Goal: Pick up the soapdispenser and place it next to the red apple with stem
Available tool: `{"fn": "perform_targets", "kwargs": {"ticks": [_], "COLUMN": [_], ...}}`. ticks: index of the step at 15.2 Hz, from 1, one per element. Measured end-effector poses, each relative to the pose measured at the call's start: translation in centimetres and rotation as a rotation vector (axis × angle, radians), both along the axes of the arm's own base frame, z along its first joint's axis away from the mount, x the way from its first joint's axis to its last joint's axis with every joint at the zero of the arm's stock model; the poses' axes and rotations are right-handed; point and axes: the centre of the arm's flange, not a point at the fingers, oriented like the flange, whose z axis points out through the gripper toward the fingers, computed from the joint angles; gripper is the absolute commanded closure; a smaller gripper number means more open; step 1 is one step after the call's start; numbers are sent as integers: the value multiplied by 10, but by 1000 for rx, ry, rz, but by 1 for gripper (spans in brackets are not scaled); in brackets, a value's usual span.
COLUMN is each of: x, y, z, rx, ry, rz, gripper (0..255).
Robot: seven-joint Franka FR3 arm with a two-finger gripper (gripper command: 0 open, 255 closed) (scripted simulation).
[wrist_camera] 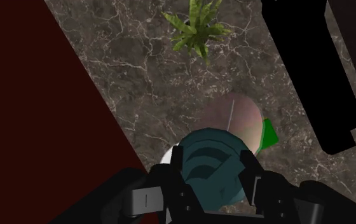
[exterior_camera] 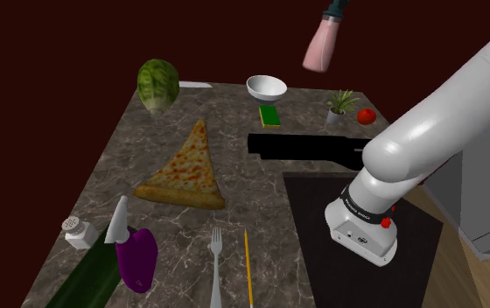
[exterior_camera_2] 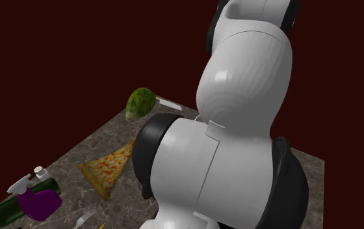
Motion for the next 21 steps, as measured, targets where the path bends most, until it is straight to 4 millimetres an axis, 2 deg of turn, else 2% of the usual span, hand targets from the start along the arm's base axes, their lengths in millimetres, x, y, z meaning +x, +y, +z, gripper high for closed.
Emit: {"fn": "perform_targets", "kwargs": {"ticks": [3,21], "x": [-18,-155], "y": [-34,-227], "z": [7,56], "rx": [0,-1], "ry": [0,0], "rz": [0,-3], "gripper": [255,255]}}
